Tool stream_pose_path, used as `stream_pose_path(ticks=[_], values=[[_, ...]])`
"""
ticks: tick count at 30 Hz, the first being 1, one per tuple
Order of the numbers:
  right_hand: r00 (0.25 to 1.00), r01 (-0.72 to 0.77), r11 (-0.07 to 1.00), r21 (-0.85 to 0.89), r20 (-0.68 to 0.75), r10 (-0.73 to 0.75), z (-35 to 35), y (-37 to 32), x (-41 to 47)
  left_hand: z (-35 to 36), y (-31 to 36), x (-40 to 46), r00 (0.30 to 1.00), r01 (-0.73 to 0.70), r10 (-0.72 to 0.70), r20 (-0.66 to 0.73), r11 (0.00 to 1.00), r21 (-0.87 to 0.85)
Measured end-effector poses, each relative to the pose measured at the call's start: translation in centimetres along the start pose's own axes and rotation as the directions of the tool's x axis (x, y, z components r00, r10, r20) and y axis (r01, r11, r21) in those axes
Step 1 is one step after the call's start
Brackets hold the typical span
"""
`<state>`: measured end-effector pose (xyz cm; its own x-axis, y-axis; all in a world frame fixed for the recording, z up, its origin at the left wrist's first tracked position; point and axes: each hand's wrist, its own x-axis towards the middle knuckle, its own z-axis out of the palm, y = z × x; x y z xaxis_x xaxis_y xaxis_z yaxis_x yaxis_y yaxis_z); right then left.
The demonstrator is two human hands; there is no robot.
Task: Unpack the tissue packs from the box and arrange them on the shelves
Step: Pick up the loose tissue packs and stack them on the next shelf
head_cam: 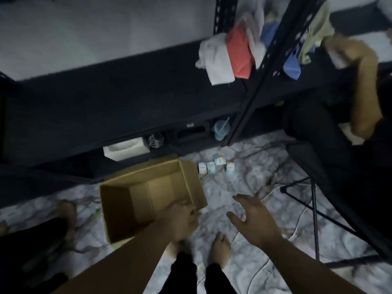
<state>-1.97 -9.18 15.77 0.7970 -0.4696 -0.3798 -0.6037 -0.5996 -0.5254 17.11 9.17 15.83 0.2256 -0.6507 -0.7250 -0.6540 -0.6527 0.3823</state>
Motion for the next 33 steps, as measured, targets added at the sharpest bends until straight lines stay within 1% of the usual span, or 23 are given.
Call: stream_pose_path(ticks=[3, 5, 8, 10, 12, 14, 19, 22, 24, 27, 28, 30, 33], values=[[0.997, -0.063, 0.998, 0.020, 0.041, 0.062, 4.1, 3.1, 1.1, 2.7, -0.7, 5.3, 1.000, -0.030, 0.030, 0.004, 0.998, 0.061], [0.993, -0.106, 0.994, 0.027, 0.055, 0.104, 6.5, 4.4, 2.0, 4.3, -1.3, 9.0, 0.998, -0.064, 0.061, 0.026, 0.987, 0.149], [0.985, -0.171, 0.983, 0.064, 0.042, 0.169, 9.2, 5.5, 3.9, 7.1, -3.0, 14.6, 0.988, -0.155, 0.151, 0.035, 0.951, 0.268], [0.978, -0.205, 0.976, 0.078, 0.050, 0.202, 10.6, 5.9, 5.3, 8.4, -4.1, 17.1, 0.974, -0.223, 0.195, 0.112, 0.902, 0.371], [0.971, -0.235, 0.967, 0.095, 0.060, 0.230, 11.5, 6.3, 6.7, 9.3, -5.3, 18.6, 0.962, -0.253, 0.171, 0.212, 0.851, 0.460], [0.968, -0.251, 0.962, 0.105, 0.052, 0.247, 12.3, 6.6, 8.0, 9.7, -6.1, 19.5, 0.967, -0.234, 0.147, 0.210, 0.843, 0.485], [0.954, -0.300, 0.942, 0.150, 0.068, 0.293, 14.1, 7.2, 11.1, 10.1, -5.6, 21.4, 0.975, -0.178, 0.095, 0.200, 0.875, 0.450], [0.945, -0.318, 0.937, 0.142, 0.121, 0.302, 15.4, 8.6, 13.6, 11.1, -5.1, 23.9, 0.986, -0.073, 0.015, 0.164, 0.931, 0.357], [0.940, -0.317, 0.941, 0.119, 0.175, 0.295, 16.3, 10.1, 15.5, 12.4, -5.2, 26.1, 0.989, 0.029, -0.061, 0.137, 0.973, 0.229], [0.940, -0.290, 0.953, 0.087, 0.211, 0.267, 17.6, 13.3, 18.5, 14.4, -4.9, 29.5, 0.978, 0.210, -0.210, 0.012, 0.978, -0.010], [0.943, -0.276, 0.958, 0.075, 0.213, 0.255, 17.9, 14.4, 19.5, 15.0, -4.9, 30.7, 0.961, 0.270, -0.274, -0.023, 0.956, -0.115], [0.953, -0.228, 0.972, 0.054, 0.217, 0.212, 18.5, 16.4, 21.7, 16.1, -5.0, 32.9, 0.918, 0.342, -0.387, -0.080, 0.880, -0.330], [0.969, -0.133, 0.991, 0.030, 0.215, 0.124, 19.7, 19.3, 24.8, 17.7, -5.5, 36.4, 0.832, 0.361, -0.534, -0.153, 0.729, -0.581]])
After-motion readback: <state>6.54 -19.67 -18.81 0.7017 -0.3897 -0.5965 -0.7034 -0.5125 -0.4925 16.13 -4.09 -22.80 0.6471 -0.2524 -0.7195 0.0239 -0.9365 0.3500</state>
